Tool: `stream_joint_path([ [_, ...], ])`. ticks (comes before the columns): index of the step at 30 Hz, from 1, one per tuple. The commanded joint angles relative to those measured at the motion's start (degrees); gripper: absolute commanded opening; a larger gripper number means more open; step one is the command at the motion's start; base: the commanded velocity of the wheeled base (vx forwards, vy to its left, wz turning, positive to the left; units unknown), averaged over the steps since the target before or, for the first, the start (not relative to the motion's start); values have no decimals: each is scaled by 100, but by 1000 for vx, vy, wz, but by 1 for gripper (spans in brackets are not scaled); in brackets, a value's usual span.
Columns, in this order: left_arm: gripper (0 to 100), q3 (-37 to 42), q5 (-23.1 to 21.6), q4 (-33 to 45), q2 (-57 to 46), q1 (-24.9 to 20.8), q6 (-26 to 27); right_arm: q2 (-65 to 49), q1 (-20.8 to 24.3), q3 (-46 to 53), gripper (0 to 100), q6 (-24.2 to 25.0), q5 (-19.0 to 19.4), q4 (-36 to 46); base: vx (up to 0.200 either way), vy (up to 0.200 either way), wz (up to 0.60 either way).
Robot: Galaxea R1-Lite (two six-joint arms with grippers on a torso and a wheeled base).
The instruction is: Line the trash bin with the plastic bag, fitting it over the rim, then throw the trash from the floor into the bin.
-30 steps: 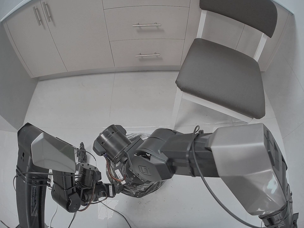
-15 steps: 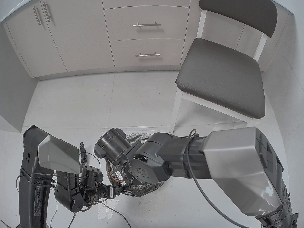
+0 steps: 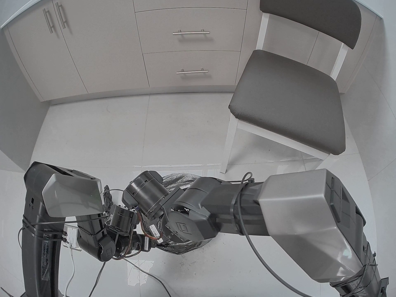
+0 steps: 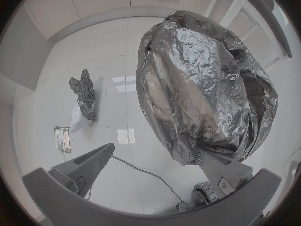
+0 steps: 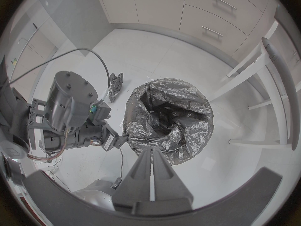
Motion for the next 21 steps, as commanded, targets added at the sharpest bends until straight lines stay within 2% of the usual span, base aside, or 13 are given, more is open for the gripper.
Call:
stream_joint_path([
  [1,100,-106,3,150,-64,5,14,84,-40,1,0,7,1,3,0,0,0],
  [7,100,-475,276,897,-143,-13,23,180,-224,1,0,-45,-157,-5,0,0,0],
  [10,100,-475,284,879,-143,-13,23,189,-312,1,0,-54,-166,12,0,0,0],
  [14,100,-203,205,748,-196,14,31,198,-470,1,0,-274,-509,74,0,0,0],
  [16,100,-203,205,748,-196,14,31,198,-470,1,0,-274,-509,74,0,0,0],
  [17,100,-18,-67,334,-231,84,5,216,-541,1,0,-485,-729,74,0,0,0],
  [18,100,272,-612,-96,-345,242,5,233,-620,1,0,-573,-781,82,0,0,0],
  [21,100,615,-1315,-632,-460,453,-30,242,-778,1,0,-678,-799,241,0,0,0],
])
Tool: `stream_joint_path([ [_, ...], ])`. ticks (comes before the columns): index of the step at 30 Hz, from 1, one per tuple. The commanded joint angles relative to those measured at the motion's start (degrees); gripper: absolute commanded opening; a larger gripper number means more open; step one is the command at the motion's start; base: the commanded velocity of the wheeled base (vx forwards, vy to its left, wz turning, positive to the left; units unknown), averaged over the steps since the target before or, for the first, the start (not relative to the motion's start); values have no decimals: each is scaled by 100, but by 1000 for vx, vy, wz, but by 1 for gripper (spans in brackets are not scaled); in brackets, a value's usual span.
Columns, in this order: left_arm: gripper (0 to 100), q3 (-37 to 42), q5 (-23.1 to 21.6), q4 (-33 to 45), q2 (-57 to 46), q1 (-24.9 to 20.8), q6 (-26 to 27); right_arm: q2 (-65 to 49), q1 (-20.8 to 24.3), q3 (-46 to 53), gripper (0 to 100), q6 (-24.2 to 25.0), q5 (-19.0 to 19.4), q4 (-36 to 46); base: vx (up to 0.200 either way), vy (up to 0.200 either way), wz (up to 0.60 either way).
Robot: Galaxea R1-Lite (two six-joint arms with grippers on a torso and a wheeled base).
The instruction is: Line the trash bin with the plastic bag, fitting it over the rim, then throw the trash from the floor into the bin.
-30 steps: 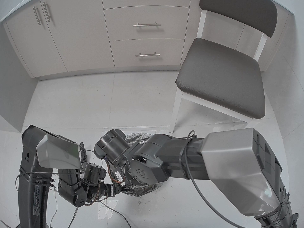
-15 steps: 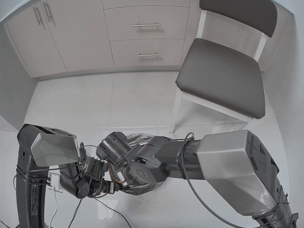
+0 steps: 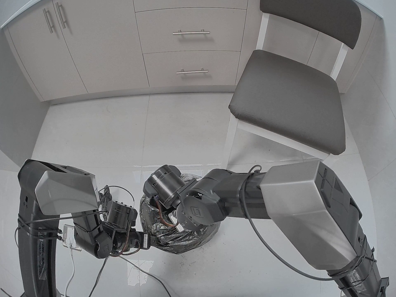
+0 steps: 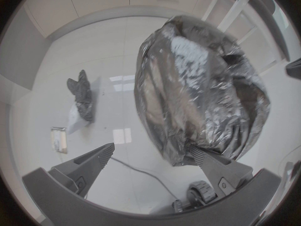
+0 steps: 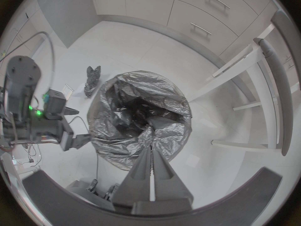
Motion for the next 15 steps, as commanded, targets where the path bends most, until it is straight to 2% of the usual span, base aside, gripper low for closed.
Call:
stream_joint_path([
  [1,100,732,-1025,-1009,-252,387,-91,48,-346,1,0,-262,-167,341,0,0,0],
  [5,100,864,-1060,-1343,-383,361,-460,127,-513,1,0,-359,-317,517,0,0,0],
  [6,100,978,-1069,-1343,-656,308,-539,198,-688,1,0,-403,-387,508,0,0,0],
  [10,100,1119,-1060,-1106,-1139,247,-531,162,-811,1,0,-306,-352,421,0,0,0],
  [15,100,1171,-1060,-772,-1297,238,-548,101,-759,1,0,-333,-343,254,0,0,0],
])
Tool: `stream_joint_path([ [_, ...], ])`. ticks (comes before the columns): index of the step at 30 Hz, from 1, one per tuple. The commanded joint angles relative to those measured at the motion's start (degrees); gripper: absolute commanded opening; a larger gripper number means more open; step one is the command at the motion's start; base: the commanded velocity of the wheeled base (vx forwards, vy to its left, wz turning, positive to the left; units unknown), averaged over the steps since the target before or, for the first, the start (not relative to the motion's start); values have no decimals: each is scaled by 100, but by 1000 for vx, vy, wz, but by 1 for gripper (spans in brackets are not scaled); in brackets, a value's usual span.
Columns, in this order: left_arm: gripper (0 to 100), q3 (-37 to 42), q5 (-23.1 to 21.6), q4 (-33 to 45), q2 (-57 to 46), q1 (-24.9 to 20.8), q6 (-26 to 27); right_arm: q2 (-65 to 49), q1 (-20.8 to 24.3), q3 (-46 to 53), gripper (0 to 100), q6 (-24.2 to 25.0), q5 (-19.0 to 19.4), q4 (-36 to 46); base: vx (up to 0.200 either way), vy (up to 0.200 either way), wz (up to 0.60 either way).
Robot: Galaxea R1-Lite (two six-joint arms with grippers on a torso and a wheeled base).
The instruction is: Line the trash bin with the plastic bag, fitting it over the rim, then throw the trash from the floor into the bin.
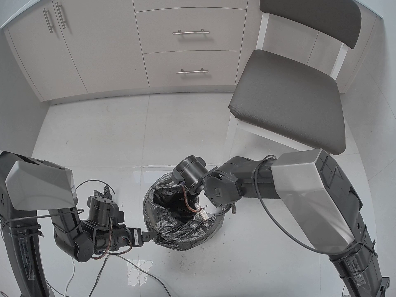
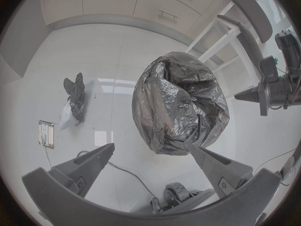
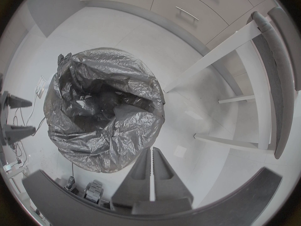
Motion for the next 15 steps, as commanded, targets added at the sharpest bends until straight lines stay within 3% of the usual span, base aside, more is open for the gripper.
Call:
stream_joint_path([
  [1,100,172,-12,61,-409,-13,-29,-29,-22,1,0,-25,-7,-45,0,0,0],
  [7,100,269,-3,167,-646,-22,-38,-20,-40,1,0,-183,-59,8,0,0,0],
  [8,100,313,-3,193,-681,-40,-38,-11,-40,1,100,-236,-59,-1,0,0,0],
  [15,100,313,14,193,-769,-22,-64,59,-84,1,100,-227,-24,-124,0,0,0],
])
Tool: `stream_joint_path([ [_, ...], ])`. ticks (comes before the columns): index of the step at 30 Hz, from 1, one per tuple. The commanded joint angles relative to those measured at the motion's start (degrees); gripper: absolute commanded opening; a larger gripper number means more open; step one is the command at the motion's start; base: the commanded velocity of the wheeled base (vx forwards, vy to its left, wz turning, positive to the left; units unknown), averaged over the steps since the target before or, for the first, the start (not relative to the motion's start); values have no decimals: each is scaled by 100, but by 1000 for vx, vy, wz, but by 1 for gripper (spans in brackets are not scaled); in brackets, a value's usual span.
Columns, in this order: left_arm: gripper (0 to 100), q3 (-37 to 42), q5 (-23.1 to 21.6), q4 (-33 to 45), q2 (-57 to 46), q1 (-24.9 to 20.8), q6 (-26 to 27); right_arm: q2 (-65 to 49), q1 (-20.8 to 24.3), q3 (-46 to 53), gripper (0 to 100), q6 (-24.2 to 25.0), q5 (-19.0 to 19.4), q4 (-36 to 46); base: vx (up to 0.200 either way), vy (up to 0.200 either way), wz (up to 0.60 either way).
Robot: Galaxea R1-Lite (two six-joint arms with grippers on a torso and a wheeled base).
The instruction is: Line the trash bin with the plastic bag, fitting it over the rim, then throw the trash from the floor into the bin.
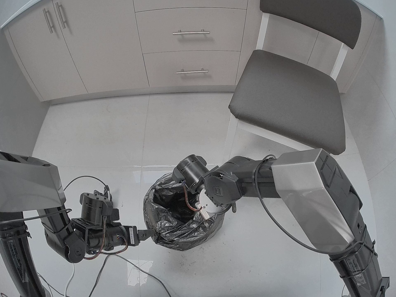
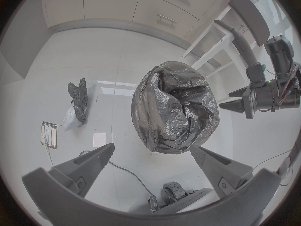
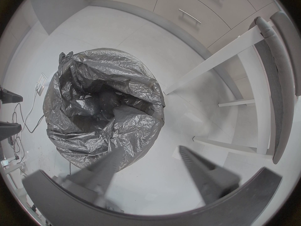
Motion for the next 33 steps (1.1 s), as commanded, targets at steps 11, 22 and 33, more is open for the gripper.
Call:
stream_joint_path([
  [11,100,-693,51,552,-1016,67,-52,537,-403,1,100,-31,-16,-1204,0,0,0],
  [22,100,-781,51,622,-788,85,-43,581,-701,1,100,-5,-16,-1248,0,0,0],
  [33,100,-1212,95,613,-155,234,10,994,-719,1,100,13,-7,-1257,0,0,0],
])
